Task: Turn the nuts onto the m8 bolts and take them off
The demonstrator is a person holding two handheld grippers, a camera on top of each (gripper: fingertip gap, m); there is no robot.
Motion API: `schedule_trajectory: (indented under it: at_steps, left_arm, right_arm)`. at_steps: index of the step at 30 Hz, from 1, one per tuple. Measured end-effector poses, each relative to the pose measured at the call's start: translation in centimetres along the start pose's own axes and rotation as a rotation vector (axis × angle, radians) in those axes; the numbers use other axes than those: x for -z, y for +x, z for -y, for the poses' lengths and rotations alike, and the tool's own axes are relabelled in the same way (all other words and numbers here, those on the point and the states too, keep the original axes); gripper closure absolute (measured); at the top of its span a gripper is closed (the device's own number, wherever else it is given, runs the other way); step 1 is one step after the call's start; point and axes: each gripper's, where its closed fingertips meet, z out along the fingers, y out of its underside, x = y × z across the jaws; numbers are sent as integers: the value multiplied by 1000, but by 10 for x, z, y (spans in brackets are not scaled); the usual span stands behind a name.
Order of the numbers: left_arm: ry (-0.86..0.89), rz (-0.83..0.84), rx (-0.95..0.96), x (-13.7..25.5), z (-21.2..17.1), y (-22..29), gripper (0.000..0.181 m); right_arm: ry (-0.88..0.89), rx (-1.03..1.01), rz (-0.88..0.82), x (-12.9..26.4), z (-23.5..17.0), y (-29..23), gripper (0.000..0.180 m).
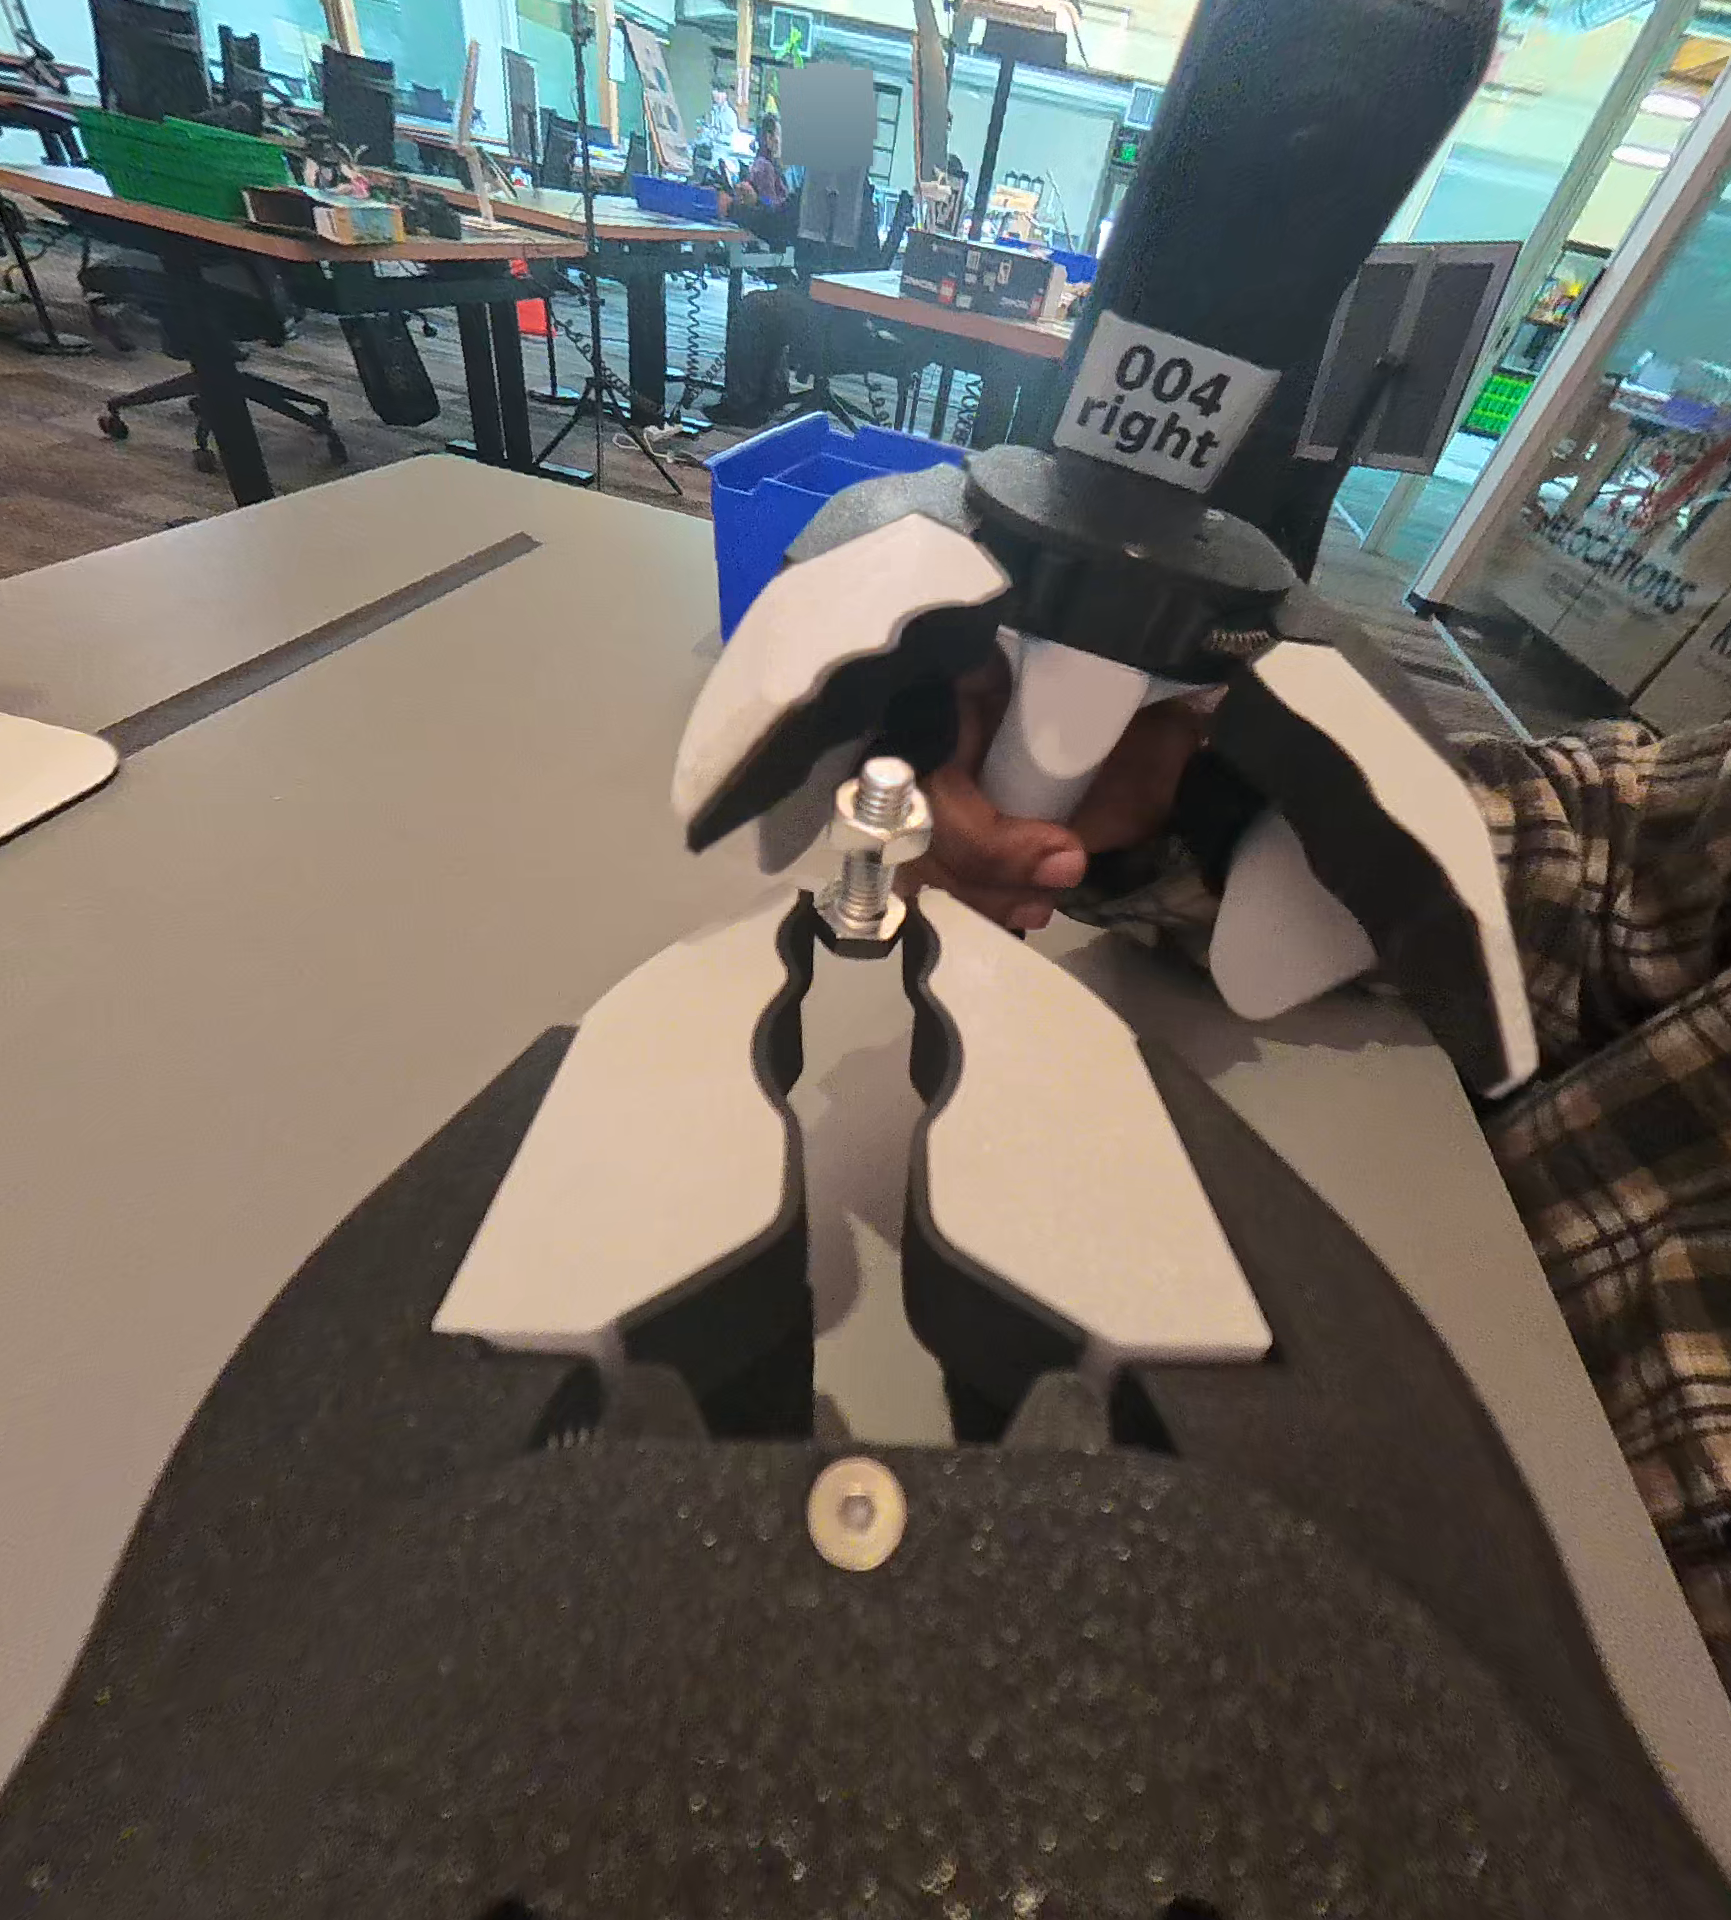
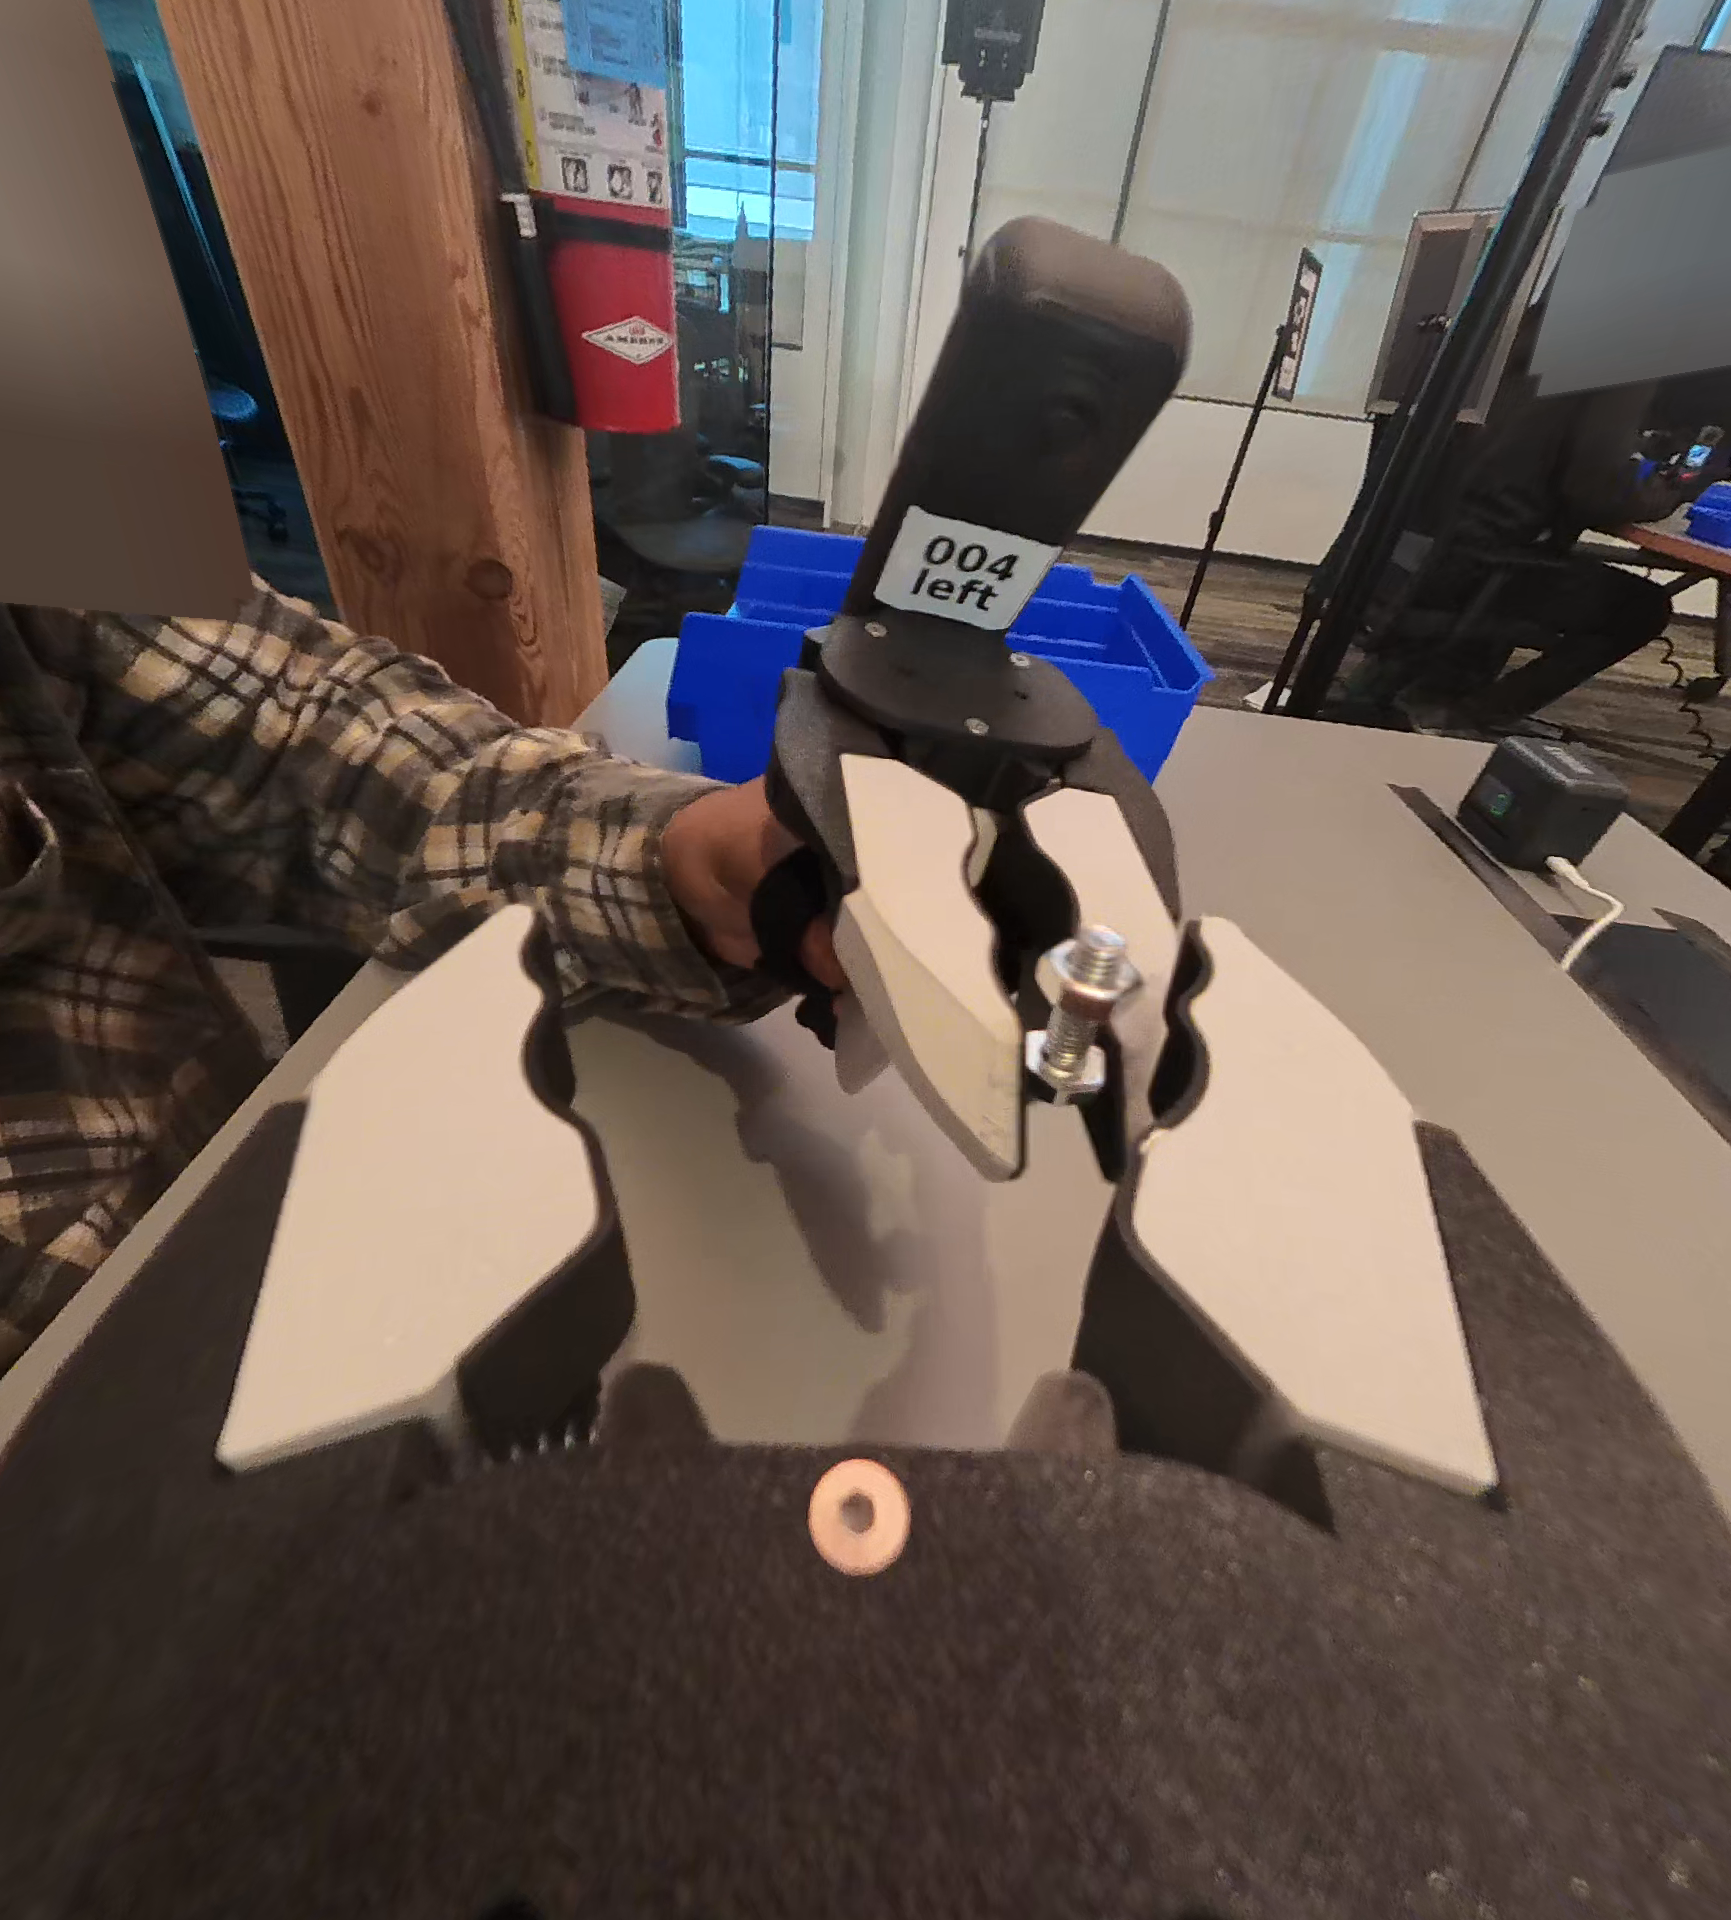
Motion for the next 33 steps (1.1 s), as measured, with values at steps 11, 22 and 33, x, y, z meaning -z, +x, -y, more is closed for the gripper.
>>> schedule_trajectory:
  at_steps: [11, 22, 33]
  left_arm:
    - [-12, 10, -6, 0, 0, -1, 165]
    - [-6, 10, -1, 2, 2, -1, 165]
    - [-8, 20, -2, 2, 3, -2, 165]
  right_arm:
    - [1, 5, -3, -1, 0, 0, 70]
    - [-2, 1, 2, -2, -1, -1, 70]
    - [3, 6, -8, -2, 1, 0, 69]
